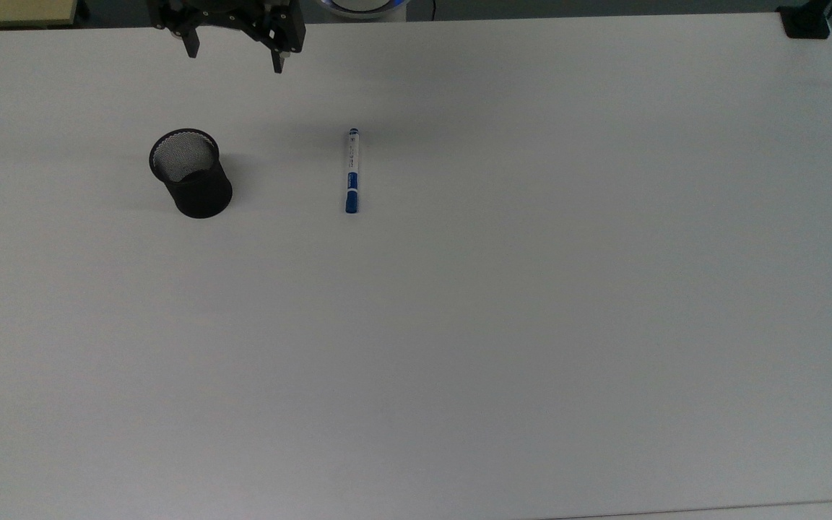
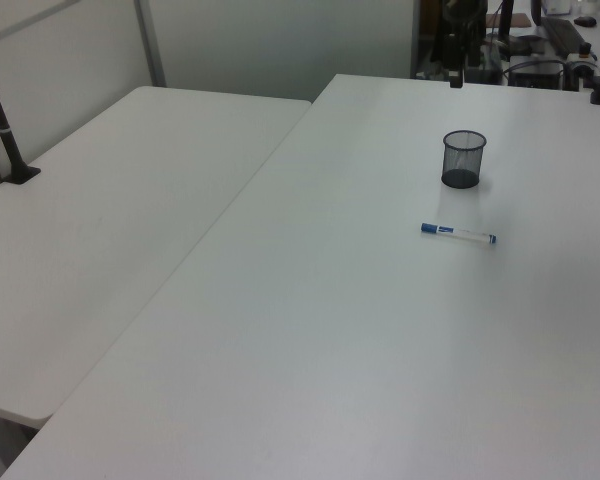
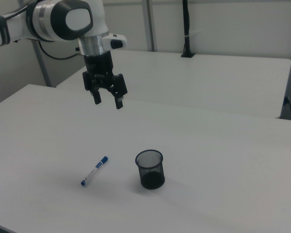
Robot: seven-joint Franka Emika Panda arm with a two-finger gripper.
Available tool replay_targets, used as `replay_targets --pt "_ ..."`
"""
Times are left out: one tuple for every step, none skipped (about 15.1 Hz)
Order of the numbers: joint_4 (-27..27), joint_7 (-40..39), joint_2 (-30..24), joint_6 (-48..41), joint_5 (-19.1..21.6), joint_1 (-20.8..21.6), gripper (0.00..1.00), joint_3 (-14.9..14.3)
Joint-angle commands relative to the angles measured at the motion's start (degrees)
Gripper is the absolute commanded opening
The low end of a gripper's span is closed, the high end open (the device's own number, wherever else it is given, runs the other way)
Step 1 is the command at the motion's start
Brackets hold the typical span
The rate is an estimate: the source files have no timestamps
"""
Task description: Insert the marker
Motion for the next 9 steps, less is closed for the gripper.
replay_targets --pt "0.1 -1.2 -1.2 -1.6 1.1 -0.3 1.00 -0.8" --pt "0.2 -0.9 -1.2 -1.6 1.1 -0.2 1.00 -0.8" --pt "0.2 -0.9 -1.2 -1.6 1.1 -0.2 1.00 -0.7" --pt "0.2 -0.9 -1.2 -1.5 1.1 -0.3 1.00 -0.9" --pt "1.0 -0.9 -1.1 -1.5 1.1 -0.4 1.00 -0.9" --pt "1.4 -0.9 -1.1 -1.5 1.1 -0.3 1.00 -1.0" --pt "1.4 -0.9 -1.1 -1.5 1.1 -0.3 1.00 -0.9" --pt "1.3 -0.9 -1.0 -1.4 1.3 -0.3 1.00 -0.9" --pt "1.3 -0.8 -0.8 -1.1 2.2 -0.3 1.00 -0.9"
